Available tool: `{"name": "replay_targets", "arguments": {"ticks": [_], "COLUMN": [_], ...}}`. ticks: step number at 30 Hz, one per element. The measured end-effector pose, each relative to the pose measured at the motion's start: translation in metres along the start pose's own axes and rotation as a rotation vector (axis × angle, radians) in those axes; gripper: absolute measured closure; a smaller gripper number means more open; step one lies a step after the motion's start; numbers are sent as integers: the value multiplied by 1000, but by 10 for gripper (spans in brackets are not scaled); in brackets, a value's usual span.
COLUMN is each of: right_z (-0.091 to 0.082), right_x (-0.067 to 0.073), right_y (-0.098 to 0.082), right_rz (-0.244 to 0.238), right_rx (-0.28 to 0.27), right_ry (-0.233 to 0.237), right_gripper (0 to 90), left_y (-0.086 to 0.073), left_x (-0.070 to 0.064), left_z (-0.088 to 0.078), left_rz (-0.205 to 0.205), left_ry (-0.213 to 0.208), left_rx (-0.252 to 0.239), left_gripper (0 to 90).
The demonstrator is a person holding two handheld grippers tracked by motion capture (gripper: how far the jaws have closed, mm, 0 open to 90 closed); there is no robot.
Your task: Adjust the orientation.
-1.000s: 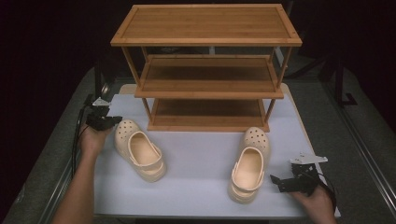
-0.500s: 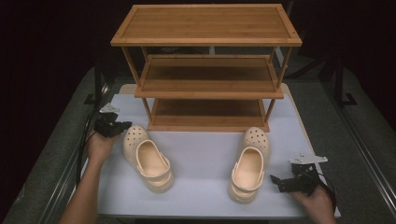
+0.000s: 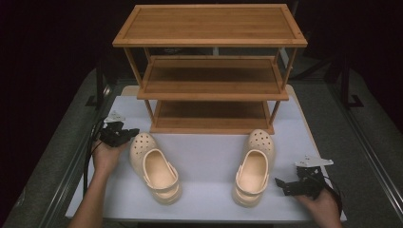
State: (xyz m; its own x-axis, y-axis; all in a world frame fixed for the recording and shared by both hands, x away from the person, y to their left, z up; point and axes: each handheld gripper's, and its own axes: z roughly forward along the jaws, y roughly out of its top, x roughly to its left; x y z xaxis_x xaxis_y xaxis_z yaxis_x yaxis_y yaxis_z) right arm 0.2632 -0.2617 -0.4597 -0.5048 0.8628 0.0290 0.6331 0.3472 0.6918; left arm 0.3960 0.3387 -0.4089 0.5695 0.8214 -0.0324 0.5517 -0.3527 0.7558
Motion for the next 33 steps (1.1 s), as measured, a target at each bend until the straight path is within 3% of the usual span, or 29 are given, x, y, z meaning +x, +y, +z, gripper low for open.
{"name": "replay_targets", "arguments": {"ticks": [6, 11, 17, 23, 26, 33], "right_z": [0, 0, 0, 0, 0, 0], "right_x": [0, 0, 0, 0, 0, 0], "right_y": [0, 0, 0, 0, 0, 0], "right_rz": [0, 1, 1, 0, -1, -2], "right_rx": [0, -1, -1, 1, 1, 1], "right_ry": [0, 0, 0, 0, 0, -1], "right_gripper": [0, 0, 0, 0, 0, 0], "left_y": [-1, -4, -24, -50, -59, -64], "left_x": [3, -1, -11, -23, -26, -25], "left_z": [-8, -26, -52, -71, -74, -61], "left_rz": [14, 38, 43, 58, 53, 45], "left_ry": [7, 12, 5, 7, -1, -28], "left_rx": [12, 7, -7, 13, 24, 58], "left_gripper": [900, 900, 900, 900, 900, 900]}}
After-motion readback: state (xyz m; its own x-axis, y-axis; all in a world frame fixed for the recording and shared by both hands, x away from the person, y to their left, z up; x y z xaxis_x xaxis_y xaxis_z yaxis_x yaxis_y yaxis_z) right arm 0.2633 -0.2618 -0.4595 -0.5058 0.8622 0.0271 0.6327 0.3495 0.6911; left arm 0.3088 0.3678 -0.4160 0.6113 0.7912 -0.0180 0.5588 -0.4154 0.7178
